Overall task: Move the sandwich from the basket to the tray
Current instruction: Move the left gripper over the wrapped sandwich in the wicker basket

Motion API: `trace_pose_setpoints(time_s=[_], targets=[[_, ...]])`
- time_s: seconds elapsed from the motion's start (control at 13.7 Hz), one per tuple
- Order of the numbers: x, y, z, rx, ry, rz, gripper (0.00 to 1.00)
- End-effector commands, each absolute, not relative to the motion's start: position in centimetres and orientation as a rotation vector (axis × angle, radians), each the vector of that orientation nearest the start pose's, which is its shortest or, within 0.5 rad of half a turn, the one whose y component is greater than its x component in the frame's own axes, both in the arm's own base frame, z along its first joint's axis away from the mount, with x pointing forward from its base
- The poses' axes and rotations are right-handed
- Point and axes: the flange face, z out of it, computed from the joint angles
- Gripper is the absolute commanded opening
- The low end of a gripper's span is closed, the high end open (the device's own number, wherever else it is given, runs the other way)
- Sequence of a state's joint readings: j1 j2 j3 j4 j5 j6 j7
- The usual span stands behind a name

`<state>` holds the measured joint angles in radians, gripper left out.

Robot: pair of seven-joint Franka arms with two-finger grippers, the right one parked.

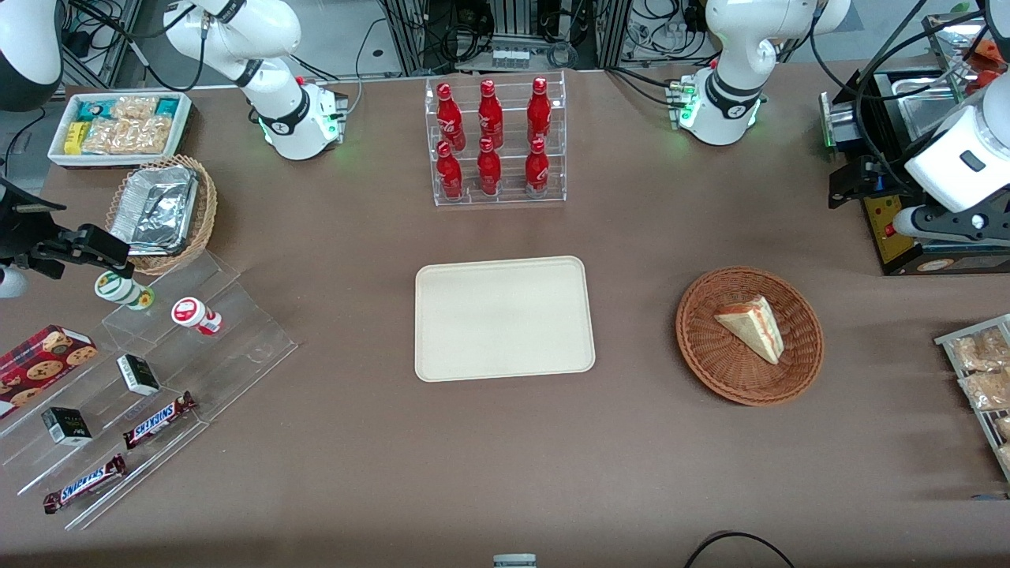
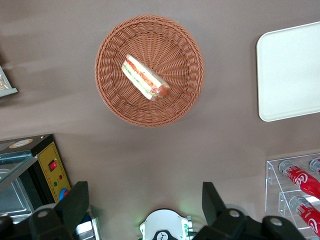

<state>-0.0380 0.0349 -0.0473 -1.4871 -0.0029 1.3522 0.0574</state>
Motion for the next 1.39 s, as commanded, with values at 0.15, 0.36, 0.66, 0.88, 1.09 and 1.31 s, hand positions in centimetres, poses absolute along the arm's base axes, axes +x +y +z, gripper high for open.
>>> trace_pose_setpoints(time_s=[0.15, 0.36, 0.66, 0.88, 1.09, 1.31], targets=[[53.3, -5.0, 61.3, -3.117, 0.246, 0.247, 1.00], [53.7, -5.2, 58.8, -3.115, 0.249, 0.240, 1.00], [53.9, -5.3, 53.4, -3.116, 0.250, 0.235, 1.00], [54.2, -5.4, 49.4, -3.119, 0.239, 0.192, 1.00], [54.1, -5.3, 46.1, -3.121, 0.238, 0.139, 1.00], [53.6, -5.1, 42.9, -3.124, 0.223, 0.106, 1.00]])
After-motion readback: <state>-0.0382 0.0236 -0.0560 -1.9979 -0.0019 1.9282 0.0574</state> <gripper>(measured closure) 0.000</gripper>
